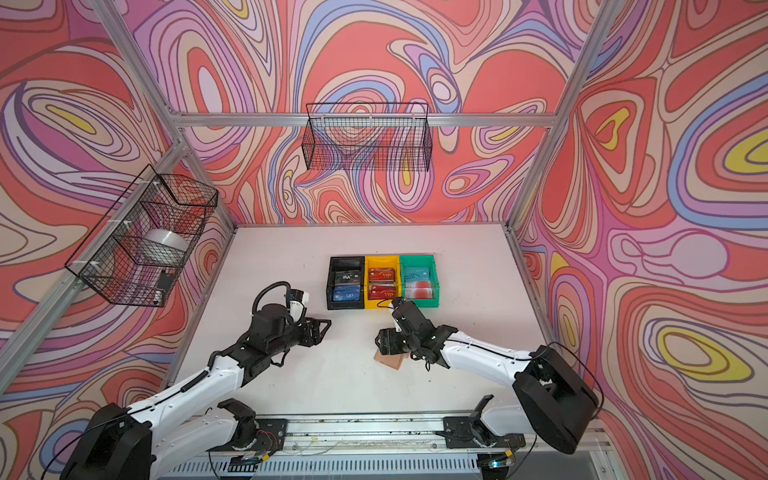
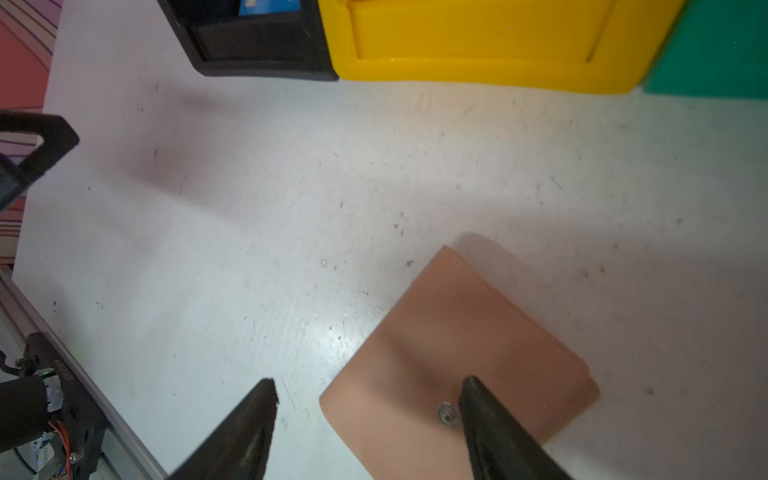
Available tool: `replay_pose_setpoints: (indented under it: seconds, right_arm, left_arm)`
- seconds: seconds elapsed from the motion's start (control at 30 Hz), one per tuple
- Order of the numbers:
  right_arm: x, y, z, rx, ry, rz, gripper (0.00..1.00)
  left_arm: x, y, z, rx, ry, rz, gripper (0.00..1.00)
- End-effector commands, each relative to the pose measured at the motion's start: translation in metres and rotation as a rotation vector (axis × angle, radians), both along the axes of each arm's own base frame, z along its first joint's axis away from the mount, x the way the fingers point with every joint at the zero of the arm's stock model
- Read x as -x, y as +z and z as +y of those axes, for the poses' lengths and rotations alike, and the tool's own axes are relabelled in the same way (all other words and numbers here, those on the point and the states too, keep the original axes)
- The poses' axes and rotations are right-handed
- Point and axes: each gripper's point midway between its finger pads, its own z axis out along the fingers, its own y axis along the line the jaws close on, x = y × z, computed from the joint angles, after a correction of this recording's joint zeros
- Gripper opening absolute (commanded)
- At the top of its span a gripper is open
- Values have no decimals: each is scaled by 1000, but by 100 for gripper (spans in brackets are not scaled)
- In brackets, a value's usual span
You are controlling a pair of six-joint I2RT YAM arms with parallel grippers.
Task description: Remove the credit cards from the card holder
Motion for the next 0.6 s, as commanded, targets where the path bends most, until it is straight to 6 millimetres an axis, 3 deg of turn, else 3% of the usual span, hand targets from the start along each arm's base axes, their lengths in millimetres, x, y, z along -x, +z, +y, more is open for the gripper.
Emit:
replay_pose_setpoints:
  seconds: [0.0,0.23,0.43,0.57]
  right_arm:
    - [15,-7,-23,63,-79,69,73]
    - [24,-17,-36,94,-144,128,73]
    - [26,-38,-33,116,-146,188,73]
    - [24,-40,-25,85,-127,190,73]
  left_arm:
    - [8,-9,1,12,49,64,67]
    - [9,-18,-16,-41,-16,150,66]
    - [11,-27,-25,-36,-35,190,65]
    - [13,-29,-25,-41,-39,195,65]
